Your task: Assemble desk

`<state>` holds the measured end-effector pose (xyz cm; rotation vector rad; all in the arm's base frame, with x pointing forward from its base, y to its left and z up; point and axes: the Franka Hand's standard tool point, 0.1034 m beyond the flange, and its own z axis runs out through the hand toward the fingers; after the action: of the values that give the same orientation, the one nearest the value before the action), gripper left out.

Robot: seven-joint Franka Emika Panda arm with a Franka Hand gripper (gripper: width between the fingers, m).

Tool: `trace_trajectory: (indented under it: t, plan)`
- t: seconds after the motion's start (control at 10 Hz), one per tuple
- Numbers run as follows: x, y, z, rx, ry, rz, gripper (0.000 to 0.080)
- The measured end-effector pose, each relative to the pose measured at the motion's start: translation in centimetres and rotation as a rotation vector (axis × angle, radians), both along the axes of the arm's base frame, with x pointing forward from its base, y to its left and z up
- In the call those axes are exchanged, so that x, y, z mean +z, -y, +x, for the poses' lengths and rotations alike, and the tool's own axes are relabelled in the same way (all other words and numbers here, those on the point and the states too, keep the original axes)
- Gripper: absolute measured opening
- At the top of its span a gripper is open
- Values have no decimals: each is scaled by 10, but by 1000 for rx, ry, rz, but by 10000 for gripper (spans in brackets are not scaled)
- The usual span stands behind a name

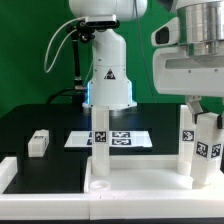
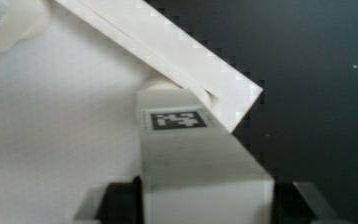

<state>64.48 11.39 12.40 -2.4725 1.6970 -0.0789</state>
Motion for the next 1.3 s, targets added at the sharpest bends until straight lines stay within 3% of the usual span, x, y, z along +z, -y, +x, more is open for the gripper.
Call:
trace_trajectory:
  t: [0.3, 0.4, 0.6, 0.7, 0.8, 0.9, 1.3]
  plan:
    - [-1, -12, -2, -469, 7, 131, 305]
    - [-1, -12, -2, -491, 5, 134, 305]
    - [-2, -12, -2, -475, 6, 131, 309]
    - [-2, -12, -2, -429, 11, 124, 530]
    - [-2, -10, -2, -224, 35, 93, 530]
    - [-4, -10, -3, -46, 48, 68, 625]
    - [-7, -9, -5, 256, 71, 21, 649]
